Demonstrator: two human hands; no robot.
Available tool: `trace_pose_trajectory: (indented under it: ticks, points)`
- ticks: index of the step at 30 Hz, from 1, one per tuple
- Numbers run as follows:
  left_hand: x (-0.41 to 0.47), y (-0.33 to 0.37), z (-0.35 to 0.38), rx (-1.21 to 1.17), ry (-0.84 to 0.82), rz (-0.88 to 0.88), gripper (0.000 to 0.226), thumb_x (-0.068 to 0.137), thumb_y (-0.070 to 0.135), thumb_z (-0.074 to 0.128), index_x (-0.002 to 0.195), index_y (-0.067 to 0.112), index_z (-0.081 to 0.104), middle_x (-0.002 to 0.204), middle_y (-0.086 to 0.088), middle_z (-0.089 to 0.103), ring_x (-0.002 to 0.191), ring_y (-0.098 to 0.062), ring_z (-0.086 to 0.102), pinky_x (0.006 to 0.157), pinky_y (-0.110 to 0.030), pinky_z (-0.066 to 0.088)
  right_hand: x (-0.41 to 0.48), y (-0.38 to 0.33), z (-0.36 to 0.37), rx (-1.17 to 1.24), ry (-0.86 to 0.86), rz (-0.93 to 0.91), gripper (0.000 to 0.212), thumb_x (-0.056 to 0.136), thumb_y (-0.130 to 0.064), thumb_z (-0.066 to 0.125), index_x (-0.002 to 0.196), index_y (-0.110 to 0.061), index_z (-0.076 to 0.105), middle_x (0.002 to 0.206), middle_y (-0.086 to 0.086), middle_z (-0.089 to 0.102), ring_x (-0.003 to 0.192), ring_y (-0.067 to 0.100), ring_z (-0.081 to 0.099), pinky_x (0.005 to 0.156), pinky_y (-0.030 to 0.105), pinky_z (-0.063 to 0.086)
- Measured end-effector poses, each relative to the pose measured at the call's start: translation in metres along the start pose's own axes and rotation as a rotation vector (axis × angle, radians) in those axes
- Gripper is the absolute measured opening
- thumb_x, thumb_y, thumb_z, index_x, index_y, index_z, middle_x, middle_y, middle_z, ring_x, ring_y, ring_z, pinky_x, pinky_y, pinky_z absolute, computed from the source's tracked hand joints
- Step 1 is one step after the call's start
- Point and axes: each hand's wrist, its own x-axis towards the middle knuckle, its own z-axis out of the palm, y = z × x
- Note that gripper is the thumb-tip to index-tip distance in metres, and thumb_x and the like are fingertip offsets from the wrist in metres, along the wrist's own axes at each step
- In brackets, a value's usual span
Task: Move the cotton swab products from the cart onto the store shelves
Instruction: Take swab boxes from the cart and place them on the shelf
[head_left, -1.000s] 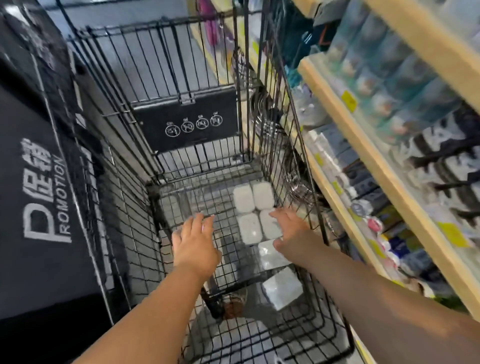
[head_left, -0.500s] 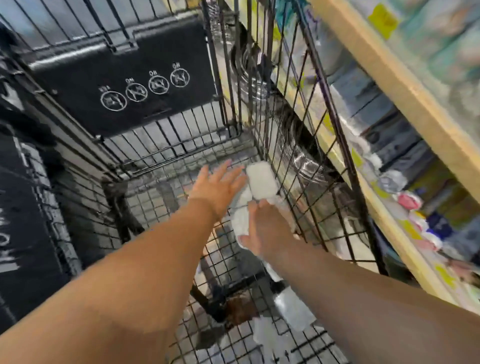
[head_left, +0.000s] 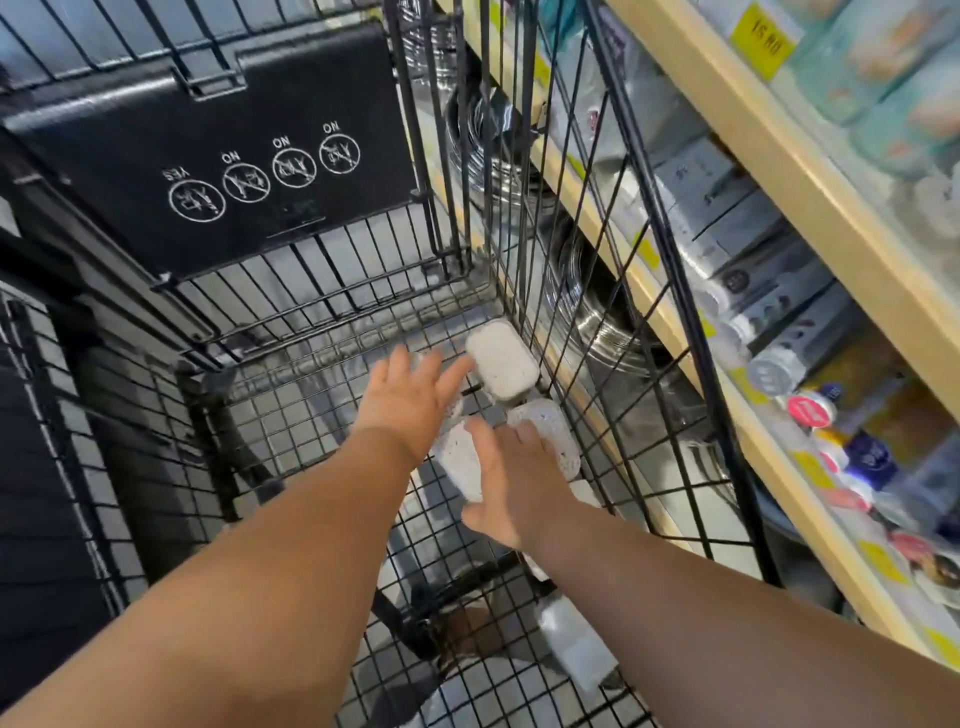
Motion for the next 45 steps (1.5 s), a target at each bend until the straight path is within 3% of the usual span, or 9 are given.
trace_pose_trajectory:
  ticks: [5, 10, 13, 17, 22, 27, 37, 41, 45]
  points:
    - [-0.018, -0.003, 0.001, -0.121, -0.104, -0.125, 0.058, 0.087, 0.03, 0.057, 0.138, 0.024, 0.03, 0.137, -0.008, 0.032, 0.125, -0.04, 0.033, 0.102, -0.047, 0.03, -0.01, 0.003, -0.006, 0.085, -0.019, 0.001, 0.084, 0.076, -0.035, 0.068, 0.144, -0.023, 0.02, 0.132, 0.007, 0.047, 0.118, 0.027, 0.033, 0.101, 0.037, 0.032]
    - [-0.058, -0.019, -0.032, -0.512, -0.122, -0.413, 0.068, 0.078, 0.058, 0.062, 0.135, 0.034, 0.035, 0.141, -0.006, 0.028, 0.124, -0.039, 0.031, 0.1, -0.052, 0.033, -0.035, -0.007, -0.036, 0.45, 0.081, 0.026, 0.085, 0.069, -0.028, 0.077, 0.141, -0.026, 0.031, 0.131, 0.007, 0.046, 0.12, 0.027, 0.04, 0.101, 0.035, 0.038]
    - [-0.089, -0.03, -0.065, -0.892, 0.006, -0.524, 0.068, 0.073, 0.048, 0.074, 0.13, 0.032, 0.04, 0.131, -0.004, 0.026, 0.121, -0.038, 0.035, 0.097, -0.051, 0.044, -0.054, -0.021, -0.072, 0.654, 0.132, 0.045, 0.082, 0.066, -0.02, 0.079, 0.137, -0.032, 0.038, 0.126, 0.003, 0.043, 0.113, 0.023, 0.047, 0.097, 0.034, 0.045]
    - [-0.132, -0.04, -0.125, -1.226, 0.256, -0.557, 0.063, 0.079, 0.029, 0.075, 0.133, 0.024, 0.043, 0.112, 0.0, 0.022, 0.091, -0.02, 0.049, 0.052, -0.02, 0.049, -0.096, -0.034, -0.14, 0.876, 0.223, -0.082, 0.07, 0.07, -0.012, 0.074, 0.13, -0.031, 0.043, 0.121, -0.002, 0.048, 0.104, 0.014, 0.052, 0.071, 0.017, 0.048]
    - [-0.176, -0.052, -0.205, -1.291, 0.487, -0.534, 0.069, 0.074, 0.034, 0.08, 0.134, 0.029, 0.045, 0.116, -0.001, 0.027, 0.098, -0.019, 0.045, 0.082, -0.027, 0.047, -0.156, -0.042, -0.218, 0.997, 0.366, -0.172, 0.071, 0.07, -0.011, 0.071, 0.129, -0.032, 0.038, 0.108, -0.018, 0.05, 0.096, 0.001, 0.053, 0.078, 0.027, 0.053]
    - [-0.209, -0.041, -0.301, -1.277, 0.651, -0.4, 0.083, 0.066, 0.048, 0.082, 0.136, 0.024, 0.045, 0.134, -0.002, 0.042, 0.115, -0.021, 0.047, 0.092, -0.031, 0.04, -0.225, -0.036, -0.285, 1.269, 0.532, -0.236, 0.056, 0.06, -0.02, 0.059, 0.114, -0.028, 0.045, 0.103, -0.004, 0.057, 0.097, 0.018, 0.058, 0.081, 0.036, 0.05]
    - [-0.258, 0.044, -0.491, -1.512, 0.907, -0.006, 0.072, 0.049, 0.057, 0.081, 0.109, 0.028, 0.056, 0.104, 0.005, 0.06, 0.091, -0.012, 0.059, 0.075, -0.026, 0.046, -0.393, 0.029, -0.395, 1.579, 0.883, -0.369, 0.016, 0.078, -0.014, 0.053, 0.093, -0.014, 0.057, 0.086, 0.011, 0.063, 0.065, 0.017, 0.066, 0.055, 0.028, 0.052]
    - [-0.276, 0.082, -0.543, -1.853, 0.823, 0.334, 0.053, 0.069, 0.026, 0.082, 0.113, 0.02, 0.053, 0.106, -0.004, 0.061, 0.077, -0.008, 0.059, 0.066, -0.023, 0.049, -0.457, 0.046, -0.418, 1.61, 0.96, -0.383, 0.041, 0.075, -0.027, 0.048, 0.107, -0.002, 0.058, 0.084, 0.018, 0.064, 0.06, 0.021, 0.064, 0.053, 0.027, 0.05]
    - [-0.287, 0.114, -0.572, -2.143, 0.511, 0.717, 0.067, 0.068, 0.033, 0.074, 0.125, 0.006, 0.053, 0.11, -0.016, 0.065, 0.092, -0.024, 0.065, 0.074, -0.039, 0.057, -0.507, 0.053, -0.429, 1.598, 1.039, -0.433, 0.03, 0.092, -0.02, 0.035, 0.088, -0.004, 0.061, 0.064, 0.009, 0.069, 0.049, 0.018, 0.064, 0.043, 0.024, 0.051]
